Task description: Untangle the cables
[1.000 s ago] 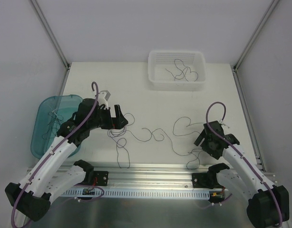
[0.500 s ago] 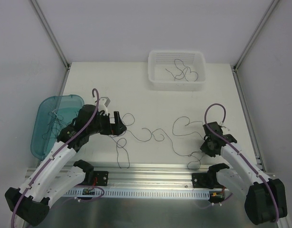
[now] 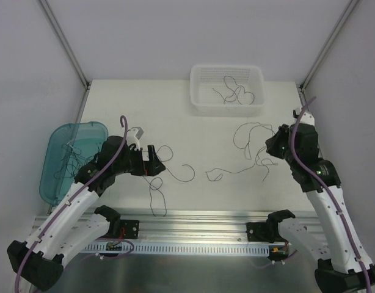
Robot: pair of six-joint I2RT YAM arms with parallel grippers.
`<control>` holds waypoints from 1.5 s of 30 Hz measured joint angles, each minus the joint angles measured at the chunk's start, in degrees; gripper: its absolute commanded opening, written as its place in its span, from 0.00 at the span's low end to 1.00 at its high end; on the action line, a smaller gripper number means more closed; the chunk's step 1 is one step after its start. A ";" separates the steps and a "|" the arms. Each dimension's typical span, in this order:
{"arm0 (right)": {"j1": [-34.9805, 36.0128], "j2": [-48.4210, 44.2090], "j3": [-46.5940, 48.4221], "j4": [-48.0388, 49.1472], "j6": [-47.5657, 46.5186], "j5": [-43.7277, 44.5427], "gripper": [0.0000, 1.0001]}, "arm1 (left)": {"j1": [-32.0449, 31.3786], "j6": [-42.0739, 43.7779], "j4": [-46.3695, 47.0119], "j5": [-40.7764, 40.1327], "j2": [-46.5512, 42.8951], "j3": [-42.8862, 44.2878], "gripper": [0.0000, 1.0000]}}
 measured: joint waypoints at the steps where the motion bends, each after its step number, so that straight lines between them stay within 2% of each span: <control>1: 0.00 0.57 3.61 0.31 -2.19 -2.23 0.01 | 0.00 -0.11 0.11 0.52 0.04 0.17 0.99; 6: 0.46 4.00 14.34 1.51 -10.27 -16.17 0.01 | -0.22 -0.76 0.59 3.78 1.05 4.17 0.99; 11: 4.81 8.44 14.86 1.70 -16.52 -28.39 0.01 | -4.66 -0.26 3.10 4.79 3.04 9.44 0.99; 17: 12.00 11.15 14.73 0.17 -23.06 -34.01 0.01 | -12.09 4.39 5.31 5.07 6.91 14.45 0.99; 24: 18.69 13.22 13.73 -2.16 -28.89 -36.41 0.01 | -14.91 9.40 7.32 6.29 11.41 18.88 0.99; 30: 22.97 14.95 11.56 -2.51 -30.84 -36.26 0.01 | -16.00 9.60 10.27 8.13 17.07 22.77 0.99; 37: 26.08 15.74 11.15 -2.49 -31.69 -35.71 0.01 | -19.76 8.63 13.81 10.60 22.75 23.21 0.99; 40: 26.80 16.02 10.84 -2.45 -31.82 -35.45 0.01 | -21.22 8.35 14.58 11.41 24.46 23.26 0.97; 45: 27.54 16.09 9.97 -2.23 -31.91 -35.39 0.01 | -22.25 8.24 16.06 12.35 25.64 23.26 0.85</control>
